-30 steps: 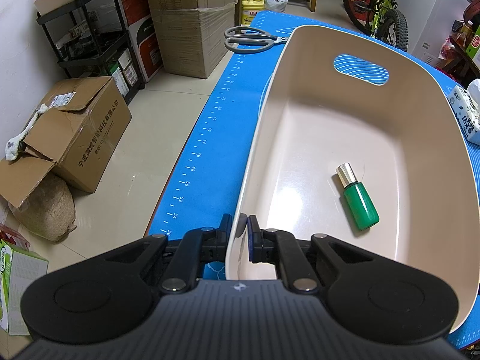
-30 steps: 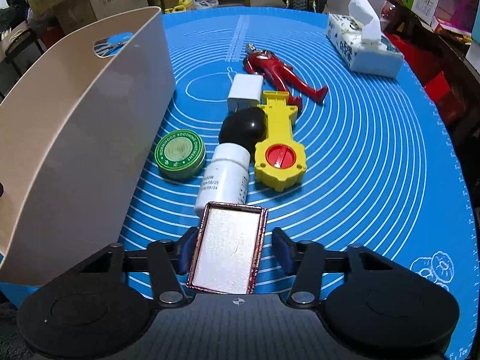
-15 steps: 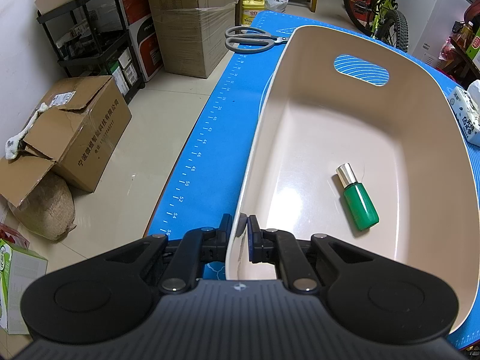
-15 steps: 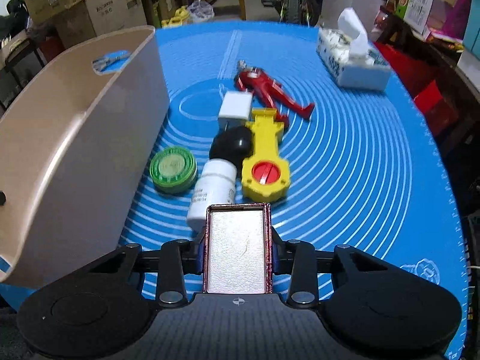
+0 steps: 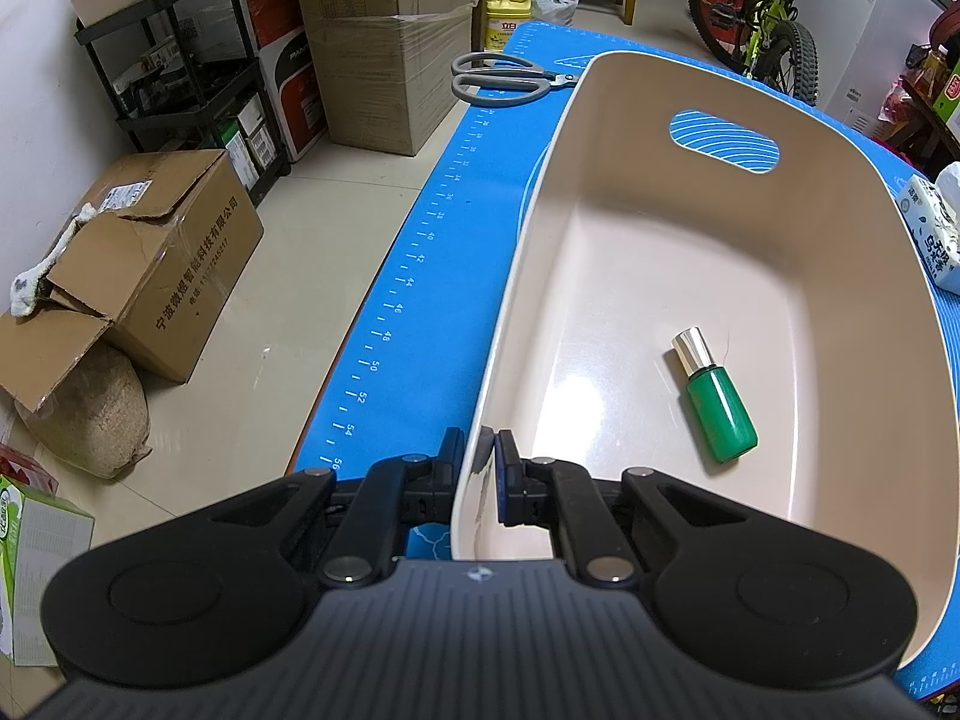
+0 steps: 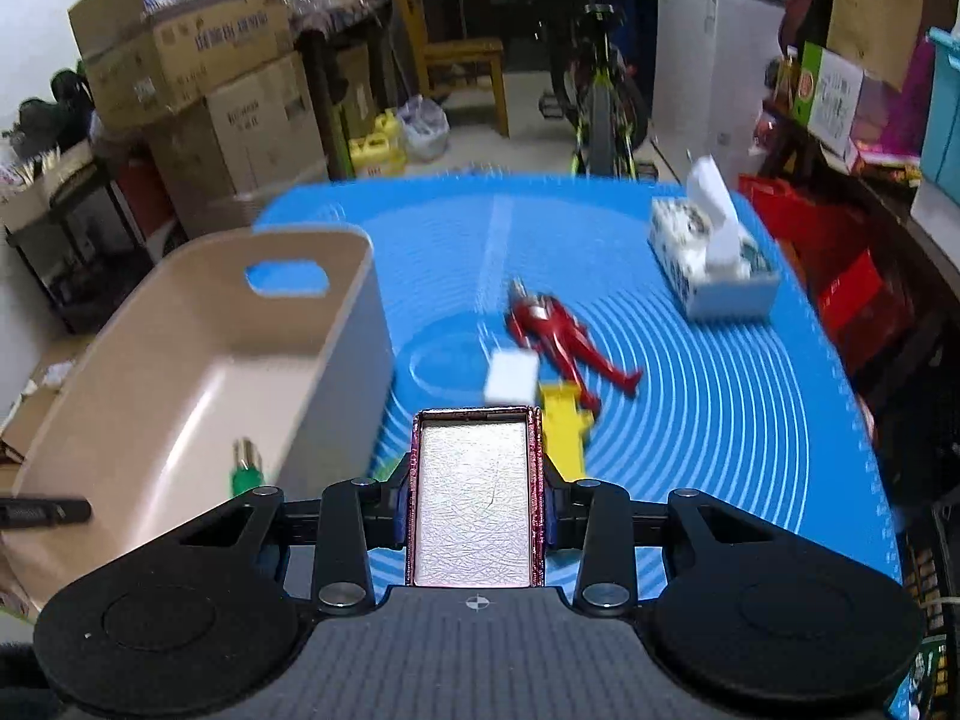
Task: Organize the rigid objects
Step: 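Carry the mirror box into the basket with the right gripper and release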
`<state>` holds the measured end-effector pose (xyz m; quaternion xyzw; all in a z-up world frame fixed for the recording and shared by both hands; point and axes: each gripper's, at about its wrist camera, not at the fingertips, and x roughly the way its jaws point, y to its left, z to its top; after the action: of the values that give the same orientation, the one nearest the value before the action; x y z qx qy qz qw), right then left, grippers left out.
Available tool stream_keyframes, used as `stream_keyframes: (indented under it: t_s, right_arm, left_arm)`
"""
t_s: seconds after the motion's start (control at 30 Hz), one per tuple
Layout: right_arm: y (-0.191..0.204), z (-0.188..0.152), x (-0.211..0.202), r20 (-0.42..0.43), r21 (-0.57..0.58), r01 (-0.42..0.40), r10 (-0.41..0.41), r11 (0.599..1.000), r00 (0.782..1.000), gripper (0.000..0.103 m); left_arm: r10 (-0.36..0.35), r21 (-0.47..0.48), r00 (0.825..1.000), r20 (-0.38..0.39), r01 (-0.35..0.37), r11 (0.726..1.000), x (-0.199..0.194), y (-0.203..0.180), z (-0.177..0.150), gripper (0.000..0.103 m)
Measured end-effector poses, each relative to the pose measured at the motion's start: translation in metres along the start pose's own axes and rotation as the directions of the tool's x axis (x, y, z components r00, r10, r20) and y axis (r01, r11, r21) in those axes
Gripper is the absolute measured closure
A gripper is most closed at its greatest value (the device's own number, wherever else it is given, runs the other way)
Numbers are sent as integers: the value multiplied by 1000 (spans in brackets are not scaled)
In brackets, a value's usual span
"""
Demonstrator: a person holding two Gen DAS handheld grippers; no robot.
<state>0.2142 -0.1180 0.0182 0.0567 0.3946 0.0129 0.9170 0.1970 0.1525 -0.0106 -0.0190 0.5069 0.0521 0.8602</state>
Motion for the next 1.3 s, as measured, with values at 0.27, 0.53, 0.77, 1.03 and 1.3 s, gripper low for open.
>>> stream_keyframes:
  t_s: [0.27, 0.53, 0.77, 1.03, 1.3]
  right_arm:
    - [33, 33, -11, 92, -31, -62, 64, 998, 994, 58]
    - [80, 51, -6, 132, -100, -114, 127, 988, 983, 58]
    - [110, 53, 7, 115, -151, -133, 151, 980, 982, 58]
    - [140, 38, 42, 13, -225, -140, 146, 964, 989, 58]
    - [160, 13, 63, -86, -291, -158, 139, 943, 987, 58]
  left_arm:
    - [0, -1, 1000, 0, 0, 1000, 0, 0, 0, 90]
    - [0, -1, 1000, 0, 0, 1000, 0, 1, -1, 90]
    - [1, -1, 1000, -1, -1, 1000, 0, 1, -1, 90]
    - [1, 0, 1000, 0, -1, 1000, 0, 0, -1, 90]
    - [1, -1, 1000, -1, -1, 1000, 0, 1, 0, 90]
